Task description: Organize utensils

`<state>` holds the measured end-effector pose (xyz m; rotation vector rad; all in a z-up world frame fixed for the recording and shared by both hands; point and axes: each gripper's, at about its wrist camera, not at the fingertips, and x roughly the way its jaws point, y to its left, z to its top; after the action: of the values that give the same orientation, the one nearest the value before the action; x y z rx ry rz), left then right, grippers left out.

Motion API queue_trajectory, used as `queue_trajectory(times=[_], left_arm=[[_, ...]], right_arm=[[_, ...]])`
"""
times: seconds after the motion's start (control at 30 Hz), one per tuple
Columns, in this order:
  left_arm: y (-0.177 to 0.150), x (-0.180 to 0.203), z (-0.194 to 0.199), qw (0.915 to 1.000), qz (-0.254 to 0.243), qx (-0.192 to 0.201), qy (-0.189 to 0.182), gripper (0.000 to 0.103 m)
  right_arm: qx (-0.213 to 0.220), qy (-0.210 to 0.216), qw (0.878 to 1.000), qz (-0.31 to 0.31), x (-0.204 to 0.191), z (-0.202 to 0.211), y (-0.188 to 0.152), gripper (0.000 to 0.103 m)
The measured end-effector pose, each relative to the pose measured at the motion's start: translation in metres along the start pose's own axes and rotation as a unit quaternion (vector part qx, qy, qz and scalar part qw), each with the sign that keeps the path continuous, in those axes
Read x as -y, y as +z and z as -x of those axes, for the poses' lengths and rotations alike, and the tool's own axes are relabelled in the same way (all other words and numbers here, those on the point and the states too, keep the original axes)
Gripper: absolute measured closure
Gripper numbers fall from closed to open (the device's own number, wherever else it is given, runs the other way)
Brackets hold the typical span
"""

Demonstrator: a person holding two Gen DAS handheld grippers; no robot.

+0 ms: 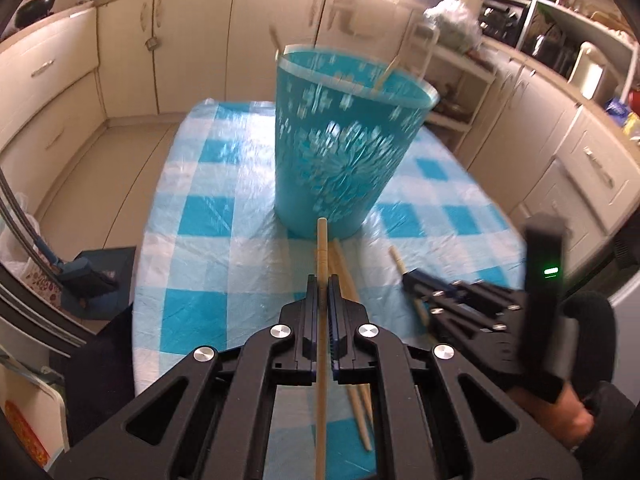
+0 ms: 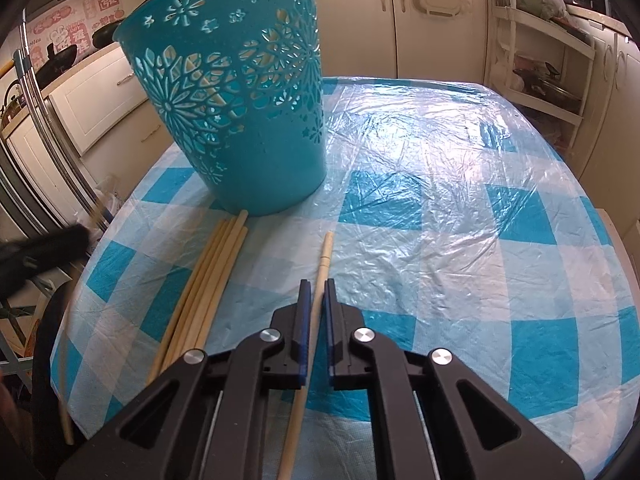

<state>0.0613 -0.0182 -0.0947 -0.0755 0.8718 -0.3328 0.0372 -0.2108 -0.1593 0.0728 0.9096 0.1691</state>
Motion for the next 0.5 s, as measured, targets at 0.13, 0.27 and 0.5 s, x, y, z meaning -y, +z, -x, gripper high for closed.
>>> queue_trajectory(times=[0.13,0.27,0.5], left_arm=[[0.014,0.007,0.042,0.9989,-0.002,0.043,-0.017,0.098],[0.032,0.014,0.082,0.995,0.004,0.092,-0.038,0.098],[0.065,0.036,0.149,0.9779,-0.01,0.202,-0.052,0.098]], right_arm=[[0.0,0.002,1.0,-0.001,0.001,0.0,0.0,0.097],[0.001,0.003,1.0,-0.003,0.002,0.001,0.0,0.097],[0.002,0.004,1.0,-0.002,0.001,0.001,0.0,0.095]])
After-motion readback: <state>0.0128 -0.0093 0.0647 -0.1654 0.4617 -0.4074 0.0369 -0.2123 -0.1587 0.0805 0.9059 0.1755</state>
